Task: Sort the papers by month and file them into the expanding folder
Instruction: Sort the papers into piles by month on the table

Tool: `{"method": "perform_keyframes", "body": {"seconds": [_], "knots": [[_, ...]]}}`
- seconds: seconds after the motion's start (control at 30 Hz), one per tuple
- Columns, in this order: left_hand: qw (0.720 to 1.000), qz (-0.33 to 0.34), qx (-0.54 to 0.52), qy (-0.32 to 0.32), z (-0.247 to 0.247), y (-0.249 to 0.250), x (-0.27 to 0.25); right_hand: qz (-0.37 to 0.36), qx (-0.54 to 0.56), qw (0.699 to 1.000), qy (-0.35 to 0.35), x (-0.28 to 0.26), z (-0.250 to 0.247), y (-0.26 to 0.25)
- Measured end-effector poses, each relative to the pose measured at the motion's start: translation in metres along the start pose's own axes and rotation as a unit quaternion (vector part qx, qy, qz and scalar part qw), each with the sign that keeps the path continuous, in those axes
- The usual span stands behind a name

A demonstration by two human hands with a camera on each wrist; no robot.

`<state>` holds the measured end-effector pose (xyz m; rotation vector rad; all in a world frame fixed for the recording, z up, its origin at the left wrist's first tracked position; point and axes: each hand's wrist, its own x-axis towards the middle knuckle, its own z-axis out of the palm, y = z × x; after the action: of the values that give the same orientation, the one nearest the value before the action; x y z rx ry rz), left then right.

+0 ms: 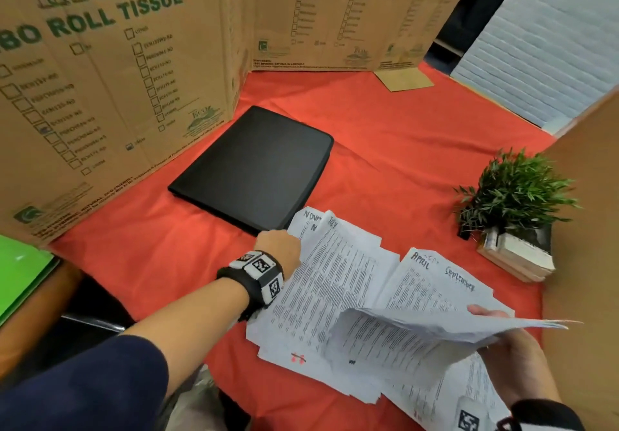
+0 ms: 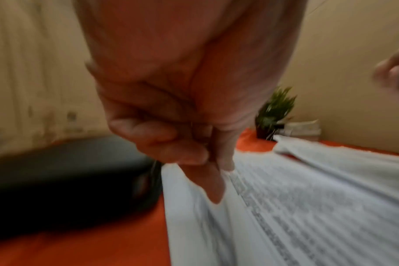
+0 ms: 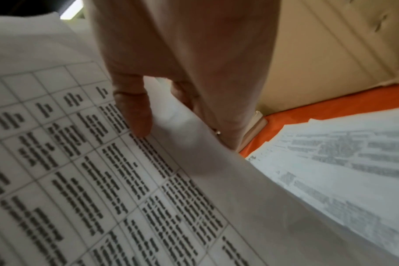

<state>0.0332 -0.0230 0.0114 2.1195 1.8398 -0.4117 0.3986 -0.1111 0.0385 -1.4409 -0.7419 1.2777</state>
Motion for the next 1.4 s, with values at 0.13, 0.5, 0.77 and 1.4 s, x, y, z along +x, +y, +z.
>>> {"method": "perform_keyframes", "body": {"seconds": [0.13, 0.5, 0.77, 1.4], "knots": [[0.983, 0.098, -0.134, 0.074, -0.032, 0.001, -0.015, 0.082, 0.059, 0.994, -0.041, -0.006, 0.028, -0.007], [0.747, 0.188, -0.623, -0.138, -0.029, 0.006, -0.033, 0.068, 0.123, 0.989, -0.049, 0.001, 0.055, 0.039], [0.872, -0.151, -0.463, 0.033, 0.03, -0.008, 0.005, 0.127, 0.042, 0.991, 0.018, -0.016, 0.02, 0.045], [0.996, -0.031, -0.082, -0.018, 0.039, -0.001, 0.005, 0.201, 0.166, 0.962, 0.078, -0.04, -0.004, 0.055]]}}
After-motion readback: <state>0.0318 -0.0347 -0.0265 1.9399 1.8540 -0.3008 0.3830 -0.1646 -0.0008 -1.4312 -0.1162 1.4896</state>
